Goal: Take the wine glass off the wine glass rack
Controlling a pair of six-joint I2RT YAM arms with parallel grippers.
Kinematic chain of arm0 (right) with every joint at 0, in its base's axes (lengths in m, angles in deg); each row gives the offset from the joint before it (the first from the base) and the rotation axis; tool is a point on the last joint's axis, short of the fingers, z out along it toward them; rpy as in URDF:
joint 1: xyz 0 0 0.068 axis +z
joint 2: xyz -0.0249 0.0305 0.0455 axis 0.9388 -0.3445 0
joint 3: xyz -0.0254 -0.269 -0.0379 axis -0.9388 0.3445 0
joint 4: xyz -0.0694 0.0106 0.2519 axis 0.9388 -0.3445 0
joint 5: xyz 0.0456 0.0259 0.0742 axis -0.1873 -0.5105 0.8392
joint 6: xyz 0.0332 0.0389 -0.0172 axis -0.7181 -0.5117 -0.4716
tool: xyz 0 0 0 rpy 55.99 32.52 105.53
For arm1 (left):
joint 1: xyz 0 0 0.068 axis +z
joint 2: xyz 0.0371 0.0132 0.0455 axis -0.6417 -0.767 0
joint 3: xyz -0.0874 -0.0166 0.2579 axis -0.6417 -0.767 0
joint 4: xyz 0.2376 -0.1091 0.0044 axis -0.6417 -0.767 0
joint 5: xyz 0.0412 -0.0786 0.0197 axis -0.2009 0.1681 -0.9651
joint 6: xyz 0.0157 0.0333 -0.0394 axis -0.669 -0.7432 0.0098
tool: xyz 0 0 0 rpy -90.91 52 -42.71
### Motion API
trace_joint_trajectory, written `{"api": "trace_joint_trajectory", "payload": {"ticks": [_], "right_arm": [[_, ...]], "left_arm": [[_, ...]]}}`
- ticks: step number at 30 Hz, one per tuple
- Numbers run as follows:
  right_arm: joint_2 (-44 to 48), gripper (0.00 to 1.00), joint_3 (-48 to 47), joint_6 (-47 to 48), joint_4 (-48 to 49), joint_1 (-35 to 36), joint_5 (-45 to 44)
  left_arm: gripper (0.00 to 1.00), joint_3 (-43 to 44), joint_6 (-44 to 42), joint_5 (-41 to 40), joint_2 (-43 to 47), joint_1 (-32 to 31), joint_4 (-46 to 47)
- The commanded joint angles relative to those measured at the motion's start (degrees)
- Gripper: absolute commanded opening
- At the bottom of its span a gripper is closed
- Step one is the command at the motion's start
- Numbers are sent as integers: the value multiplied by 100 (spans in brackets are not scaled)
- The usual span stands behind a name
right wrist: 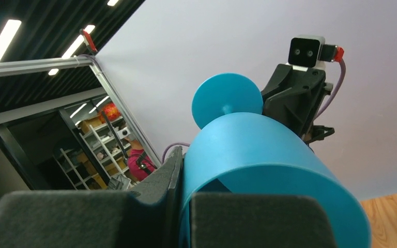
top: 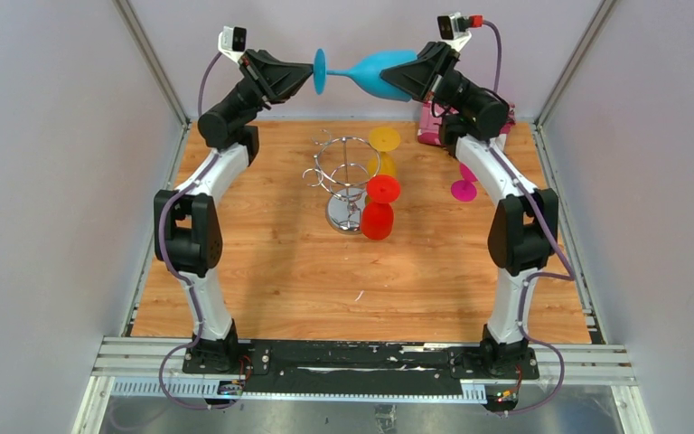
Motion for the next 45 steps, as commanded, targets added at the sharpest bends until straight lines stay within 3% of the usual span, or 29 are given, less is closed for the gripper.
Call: {"api": "trace_joint_trajectory", "payload": {"ticks": [1, 7, 10, 12, 16, 19, 22, 30, 32, 36, 45], "right_arm": [[879, 0, 522, 445, 335, -66, 234], [1933, 0, 1503, 1100, 53, -328, 617], [2527, 0, 1894, 2190, -1370, -495, 989], [3129, 0, 2064, 3626, -3100, -549, 1085], [3976, 0, 1617, 7042, -7496, -535, 324], [4297, 0, 1245, 8166, -9319, -562, -546], [4438, 0, 1011, 8714, -10154, -564, -1144], [4318, 0, 692, 9417, -11207, -563, -2308], [4160, 0, 572, 9554, -11393, -565, -2523], [3731, 0, 159, 9758, -11740, -558, -2867], [1743, 0, -2132, 10398, -13520, -491, -3727]], "left_arm": [[21, -82, -139, 75, 27, 205, 354], [0, -83, -204, 212, -134, 223, 155], [0, -297, -941, 370, 109, 214, -840], [0, -423, -2078, 423, 465, 207, -2279], [0, 2, -5395, -335, 1311, 46, -6751], [0, 1040, -7632, -2118, 1445, -261, -10002], [0, 1777, -8591, -4125, 1426, -711, -11566], [0, 2346, -9687, -8608, 1310, -1860, -12730], [0, 2286, -9948, -9327, 1362, -2204, -12738], [0, 1875, -9820, -9214, 1736, -2440, -12718], [0, 430, -9582, -8922, 3089, -2440, -12249]]}}
